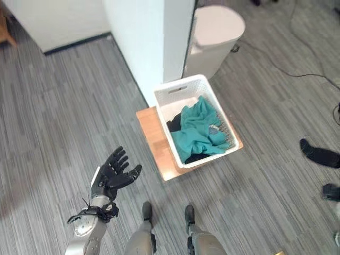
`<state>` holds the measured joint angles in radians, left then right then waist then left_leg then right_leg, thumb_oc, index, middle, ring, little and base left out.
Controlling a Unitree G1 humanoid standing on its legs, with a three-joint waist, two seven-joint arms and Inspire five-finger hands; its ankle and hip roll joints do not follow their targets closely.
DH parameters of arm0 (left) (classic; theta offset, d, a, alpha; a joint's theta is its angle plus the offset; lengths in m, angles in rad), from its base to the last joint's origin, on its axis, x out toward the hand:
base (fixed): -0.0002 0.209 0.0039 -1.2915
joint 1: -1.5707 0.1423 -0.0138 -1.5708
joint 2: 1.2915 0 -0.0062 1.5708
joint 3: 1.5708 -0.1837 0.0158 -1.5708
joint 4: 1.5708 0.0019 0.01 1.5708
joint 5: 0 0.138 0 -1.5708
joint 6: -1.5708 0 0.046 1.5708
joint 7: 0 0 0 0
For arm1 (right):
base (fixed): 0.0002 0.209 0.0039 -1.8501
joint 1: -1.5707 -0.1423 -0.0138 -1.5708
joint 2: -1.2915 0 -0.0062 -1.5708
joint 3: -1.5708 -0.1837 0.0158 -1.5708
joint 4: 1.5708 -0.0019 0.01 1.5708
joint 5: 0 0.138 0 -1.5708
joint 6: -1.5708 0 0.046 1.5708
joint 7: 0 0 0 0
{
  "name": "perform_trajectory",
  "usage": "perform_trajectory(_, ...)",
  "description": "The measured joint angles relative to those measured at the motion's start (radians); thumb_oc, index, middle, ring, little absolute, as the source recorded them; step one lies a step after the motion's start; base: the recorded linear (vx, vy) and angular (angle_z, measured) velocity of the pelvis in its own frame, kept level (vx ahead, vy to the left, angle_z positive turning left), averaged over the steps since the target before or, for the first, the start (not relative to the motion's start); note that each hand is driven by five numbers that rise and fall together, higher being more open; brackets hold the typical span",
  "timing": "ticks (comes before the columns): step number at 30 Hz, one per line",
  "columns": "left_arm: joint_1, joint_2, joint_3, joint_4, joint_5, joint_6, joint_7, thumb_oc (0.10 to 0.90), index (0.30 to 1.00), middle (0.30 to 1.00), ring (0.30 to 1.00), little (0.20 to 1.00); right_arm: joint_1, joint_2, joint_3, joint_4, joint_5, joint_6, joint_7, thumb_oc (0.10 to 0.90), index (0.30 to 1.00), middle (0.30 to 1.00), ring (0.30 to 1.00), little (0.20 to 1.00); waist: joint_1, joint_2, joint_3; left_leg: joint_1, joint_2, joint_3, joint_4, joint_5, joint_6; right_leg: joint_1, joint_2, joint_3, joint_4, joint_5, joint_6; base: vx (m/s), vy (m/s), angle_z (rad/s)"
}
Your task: Pick up bed clothes into laundry basket.
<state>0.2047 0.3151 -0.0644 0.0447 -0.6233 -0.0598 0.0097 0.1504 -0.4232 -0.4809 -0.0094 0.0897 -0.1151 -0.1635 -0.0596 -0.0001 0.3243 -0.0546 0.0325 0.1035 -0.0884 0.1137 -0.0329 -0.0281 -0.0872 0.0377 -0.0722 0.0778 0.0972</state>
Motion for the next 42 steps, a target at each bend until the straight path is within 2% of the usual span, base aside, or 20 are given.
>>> perform_trajectory(5, 0.000, -0.036, -0.017, 0.004, 0.028, 0.001, -0.008, 0.800, 0.900, 0.900, 0.900, 0.900, 0.091, 0.092, 0.100, 0.003, 0.074, 0.010, -0.018, 0.800, 0.900, 0.900, 0.900, 0.900, -0.058, 0.060, -0.037, 0.024, -0.003, 0.021, -0.005, -0.016, 0.001, 0.013, -0.004, 0.025, -0.001, -0.006, 0.009, 0.03, 0.007, -0.14)
perform_trajectory(11, -0.023, -0.047, -0.097, 0.058, 0.040, 0.002, 0.001, 0.800, 0.900, 0.900, 0.900, 0.900, 0.065, 0.170, 0.277, 0.003, 0.153, 0.007, -0.038, 0.800, 0.900, 0.900, 0.900, 0.900, -0.090, 0.070, -0.085, 0.045, -0.001, 0.053, -0.005, -0.016, 0.008, 0.016, -0.002, 0.056, 0.002, -0.002, 0.013, 0.01, 0.003, -0.15)
perform_trajectory(17, -0.045, -0.054, -0.102, 0.090, 0.040, 0.000, 0.008, 0.800, 0.900, 0.900, 0.900, 0.900, 0.053, 0.166, 0.283, 0.005, 0.165, 0.005, -0.036, 0.800, 0.900, 0.900, 0.900, 0.900, -0.096, 0.073, -0.088, 0.075, -0.003, 0.026, -0.005, -0.016, 0.011, 0.010, 0.012, 0.083, 0.137, -0.071, 0.018, -0.03, -0.045, 0.16)
perform_trajectory(20, -0.082, -0.103, -0.098, 0.110, 0.038, -0.010, 0.010, 0.800, 0.900, 0.900, 0.900, 0.900, 0.113, 0.159, 0.216, 0.003, 0.166, -0.005, -0.050, 0.800, 0.900, 0.900, 0.900, 0.900, -0.133, 0.095, -0.101, 0.049, -0.020, -0.221, 0.016, 0.030, 0.009, 0.013, 0.093, 0.357, 0.360, -0.249, 0.005, -0.16, -0.242, 1.93)
perform_trajectory(22, -0.092, -0.087, -0.085, 0.100, 0.038, -0.025, 0.005, 0.800, 0.900, 0.900, 0.900, 0.900, 0.117, 0.164, 0.208, 0.000, 0.169, -0.017, -0.052, 0.800, 0.900, 0.900, 0.900, 0.900, -0.135, 0.079, -0.107, 0.023, -0.033, -0.337, 0.003, 0.046, -0.014, 0.018, 0.158, 0.464, 0.420, -0.303, -0.006, -0.24, -0.251, 2.32)
perform_trajectory(23, -0.086, -0.068, -0.069, 0.106, 0.036, -0.025, 0.026, 0.800, 0.900, 0.900, 0.900, 0.900, 0.093, 0.154, 0.214, 0.003, 0.170, -0.021, -0.041, 0.800, 0.900, 0.900, 0.900, 0.900, -0.109, 0.076, -0.105, 0.005, -0.029, -0.338, 0.001, 0.047, -0.012, 0.036, 0.174, 0.455, 0.411, -0.335, -0.059, -0.32, -0.328, 1.96)
perform_trajectory(24, -0.064, -0.086, -0.062, 0.102, 0.037, -0.020, 0.031, 0.800, 0.900, 0.900, 0.900, 0.900, 0.076, 0.146, 0.214, -0.011, 0.173, -0.021, -0.047, 0.800, 0.900, 0.900, 0.900, 0.900, -0.070, 0.110, -0.097, -0.018, -0.033, -0.395, 0.022, 0.063, 0.042, 0.047, 0.241, 0.451, 0.501, -0.352, -0.035, -0.48, -0.471, 1.78)
perform_trajectory(25, -0.054, -0.110, -0.037, 0.087, 0.037, -0.021, 0.030, 0.800, 0.900, 0.900, 0.900, 0.900, 0.102, 0.133, 0.215, -0.020, 0.174, -0.039, -0.059, 0.800, 0.900, 0.900, 0.900, 0.900, -0.059, 0.127, -0.114, -0.057, -0.027, -0.500, 0.061, 0.069, -0.044, 0.053, 0.322, 0.464, 0.539, -0.389, -0.067, -0.53, -0.365, 2.17)
perform_trajectory(26, -0.007, -0.121, -0.001, 0.050, 0.035, -0.054, 0.040, 0.800, 0.900, 0.900, 0.900, 0.900, 0.100, 0.082, 0.229, -0.013, 0.174, -0.054, -0.056, 0.800, 0.900, 0.900, 0.900, 0.900, -0.029, 0.097, -0.118, -0.080, -0.042, -0.526, 0.051, 0.043, -0.034, 0.090, 0.358, 0.424, 0.493, -0.348, -0.243, -0.54, -0.364, 2.38)
perform_trajectory(27, 0.003, -0.121, 0.016, 0.043, 0.035, -0.057, 0.044, 0.800, 0.900, 0.900, 0.900, 0.900, 0.083, 0.048, 0.240, 0.007, 0.176, -0.054, -0.051, 0.800, 0.900, 0.900, 0.900, 0.900, 0.015, 0.100, -0.124, -0.100, -0.030, -0.528, 0.022, -0.007, -0.031, 0.043, 0.383, 0.389, 0.534, -0.331, -0.248, -0.58, -0.320, 2.24)
perform_trajectory(29, -0.008, -0.090, 0.075, 0.074, 0.035, -0.055, 0.057, 0.800, 0.900, 0.900, 0.900, 0.900, 0.034, 0.039, 0.249, 0.007, 0.184, -0.054, -0.022, 0.800, 0.900, 0.900, 0.900, 0.900, 0.041, 0.049, -0.111, -0.199, -0.051, -0.462, 0.123, -0.045, -0.079, -0.008, 0.334, 0.282, 0.483, -0.278, -0.269, -0.52, -0.136, 2.04)
perform_trajectory(30, -0.008, -0.069, 0.082, 0.082, 0.035, -0.055, 0.066, 0.800, 0.900, 0.900, 0.900, 0.900, 0.023, 0.036, 0.261, 0.005, 0.185, -0.055, -0.019, 0.800, 0.900, 0.900, 0.900, 0.900, 0.063, 0.025, -0.109, -0.202, -0.052, -0.382, 0.139, -0.056, -0.065, -0.028, 0.308, 0.220, 0.459, -0.263, -0.279, -0.72, -0.076, 2.66)
perform_trajectory(32, -0.022, -0.037, 0.094, 0.117, 0.035, -0.052, 0.072, 0.800, 0.900, 0.900, 0.900, 0.900, 0.003, 0.050, 0.283, 0.003, 0.183, -0.051, -0.012, 0.800, 0.900, 0.900, 0.900, 0.900, 0.043, -0.022, -0.093, -0.218, -0.013, -0.096, 0.289, -0.078, -0.035, 0.003, 0.242, 0.017, 0.334, -0.209, -0.299, -0.49, -0.045, 2.39)
perform_trajectory(33, -0.022, -0.028, 0.091, 0.117, 0.035, -0.052, 0.072, 0.800, 0.900, 0.900, 0.900, 0.900, 0.015, 0.069, 0.285, 0.000, 0.183, -0.050, -0.013, 0.800, 0.900, 0.900, 0.900, 0.900, 0.042, -0.053, -0.095, -0.214, -0.003, -0.042, 0.362, -0.091, -0.045, 0.019, 0.219, -0.044, 0.284, -0.183, -0.301, -0.44, -0.008, 2.42)
perform_trajectory(34, -0.004, -0.027, 0.071, 0.110, 0.035, -0.053, 0.072, 0.800, 0.900, 0.900, 0.900, 0.900, 0.016, 0.082, 0.285, 0.001, 0.183, -0.051, 0.002, 0.800, 0.900, 0.900, 0.900, 0.900, 0.056, -0.075, -0.105, -0.170, -0.001, -0.063, 0.402, -0.122, -0.057, 0.022, 0.221, -0.034, 0.240, -0.144, -0.202, -0.44, -0.007, 2.15)
perform_trajectory(35, 0.004, -0.038, 0.064, 0.110, 0.037, -0.048, 0.072, 0.800, 0.900, 0.900, 0.900, 0.900, 0.006, 0.095, 0.298, -0.001, 0.191, -0.051, 0.013, 0.800, 0.900, 0.900, 0.900, 0.900, 0.057, -0.061, -0.102, -0.135, 0.008, -0.083, 0.429, -0.143, -0.042, 0.019, 0.215, -0.065, 0.232, -0.133, -0.097, -0.42, 0.002, 1.56)
perform_trajectory(36, 0.005, -0.053, 0.065, 0.109, 0.037, -0.047, 0.073, 0.800, 0.900, 0.900, 0.900, 0.900, -0.012, 0.095, 0.297, -0.004, 0.203, -0.054, 0.013, 0.800, 0.900, 0.900, 0.900, 0.900, 0.057, -0.045, -0.087, -0.126, 0.026, -0.098, 0.465, -0.168, -0.034, 0.001, 0.210, -0.086, 0.267, -0.141, -0.047, -0.24, 0.076, 2.23)
perform_trajectory(37, 0.021, -0.140, 0.061, 0.086, 0.038, -0.050, 0.070, 0.800, 0.900, 0.900, 0.900, 0.900, -0.006, 0.087, 0.295, -0.041, 0.241, -0.097, 0.028, 0.800, 0.900, 0.900, 0.900, 0.900, 0.013, 0.027, -0.111, -0.090, 0.149, -0.055, 0.560, -0.203, -0.093, -0.079, 0.171, -0.094, 0.439, -0.275, -0.234, -0.24, 0.073, 2.39)
perform_trajectory(39, 0.020, -0.133, 0.020, 0.093, 0.039, -0.037, 0.066, 0.800, 0.900, 0.900, 0.900, 0.900, 0.007, 0.106, 0.319, -0.005, 0.271, -0.094, 0.027, 0.800, 0.900, 0.900, 0.900, 0.900, -0.008, 0.050, -0.128, -0.018, 0.208, 0.048, 0.489, -0.225, -0.127, -0.075, 0.140, -0.188, 0.420, -0.258, -0.242, -0.11, 0.118, 2.30)
perform_trajectory(42, 0.006, -0.133, 0.001, 0.037, 0.041, -0.044, 0.062, 0.800, 0.900, 0.900, 0.900, 0.900, 0.033, 0.127, 0.353, 0.041, 0.302, -0.068, 0.050, 0.800, 0.900, 0.900, 0.900, 0.900, -0.003, 0.059, -0.143, 0.116, 0.159, 0.181, 0.235, -0.217, -0.114, -0.099, 0.067, -0.316, 0.298, -0.166, -0.195, -0.05, 0.197, 1.75)
